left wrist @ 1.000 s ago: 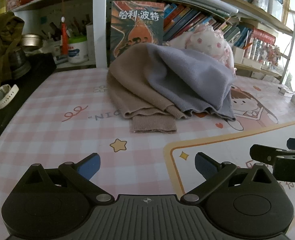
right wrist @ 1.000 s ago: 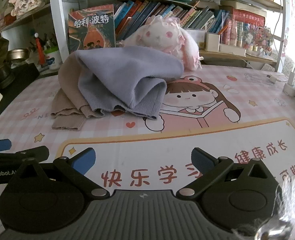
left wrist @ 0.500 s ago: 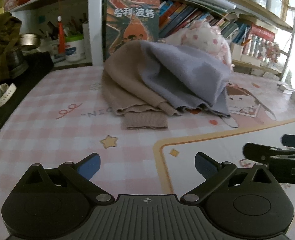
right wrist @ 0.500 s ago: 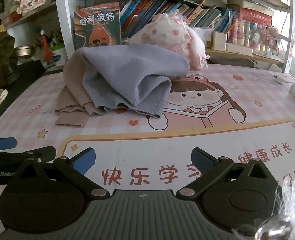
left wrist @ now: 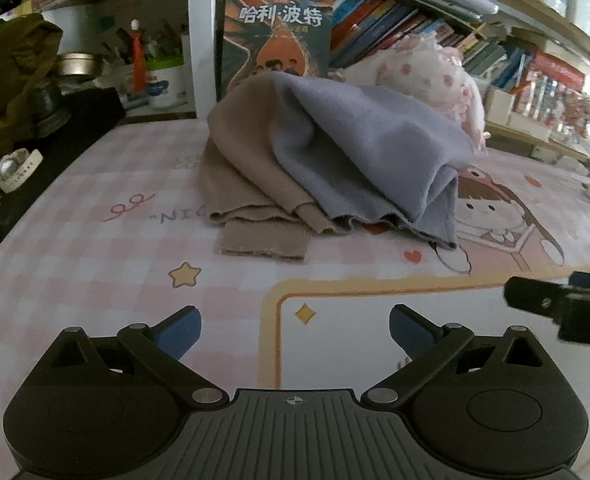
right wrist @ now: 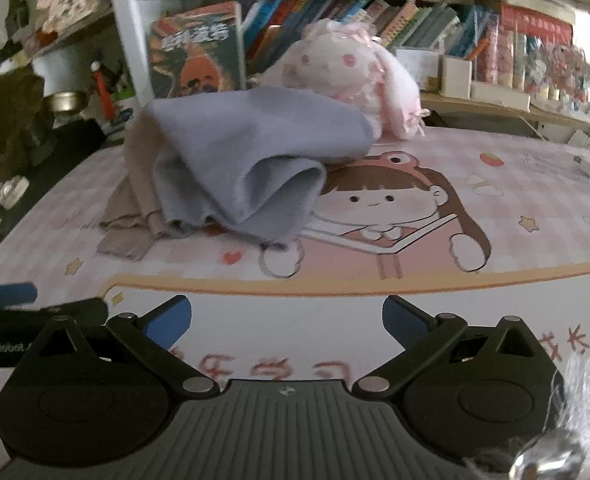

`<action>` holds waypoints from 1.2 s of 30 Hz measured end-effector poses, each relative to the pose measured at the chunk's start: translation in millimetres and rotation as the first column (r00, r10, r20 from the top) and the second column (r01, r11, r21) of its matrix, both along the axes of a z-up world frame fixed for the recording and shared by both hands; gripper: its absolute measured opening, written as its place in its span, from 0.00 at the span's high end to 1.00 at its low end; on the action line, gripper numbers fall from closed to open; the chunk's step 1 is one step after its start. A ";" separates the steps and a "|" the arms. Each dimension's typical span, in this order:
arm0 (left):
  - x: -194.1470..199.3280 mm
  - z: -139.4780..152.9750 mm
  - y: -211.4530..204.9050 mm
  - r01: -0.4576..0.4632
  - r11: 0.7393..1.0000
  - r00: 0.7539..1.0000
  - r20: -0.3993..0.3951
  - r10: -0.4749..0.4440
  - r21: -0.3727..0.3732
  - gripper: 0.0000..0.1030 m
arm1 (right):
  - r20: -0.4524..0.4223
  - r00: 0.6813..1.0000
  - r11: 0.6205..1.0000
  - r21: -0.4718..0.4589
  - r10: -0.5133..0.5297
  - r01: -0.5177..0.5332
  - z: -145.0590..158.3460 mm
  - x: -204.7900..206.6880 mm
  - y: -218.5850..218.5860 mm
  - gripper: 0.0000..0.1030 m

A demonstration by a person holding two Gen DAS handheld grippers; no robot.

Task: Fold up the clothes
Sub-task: 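Move both tools to the sweater and grasp its edges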

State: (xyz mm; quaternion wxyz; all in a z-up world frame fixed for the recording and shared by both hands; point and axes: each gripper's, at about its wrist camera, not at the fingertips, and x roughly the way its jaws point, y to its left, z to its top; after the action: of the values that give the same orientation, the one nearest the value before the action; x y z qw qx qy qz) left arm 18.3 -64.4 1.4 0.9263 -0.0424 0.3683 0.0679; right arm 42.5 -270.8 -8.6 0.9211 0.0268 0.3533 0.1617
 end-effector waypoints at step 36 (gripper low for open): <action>149.8 -2.2 -86.1 0.013 0.953 1.000 -0.006 -0.012 0.303 0.91 | -0.352 0.934 0.747 0.635 0.055 0.196 -7.7 139.7 -99.4 0.21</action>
State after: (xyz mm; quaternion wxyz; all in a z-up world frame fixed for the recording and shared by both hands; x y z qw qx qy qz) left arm 168.1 -150.5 -0.8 0.9215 0.1028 0.3555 0.1176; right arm 182.2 -370.2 -16.3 0.7793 0.3925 0.4292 0.2332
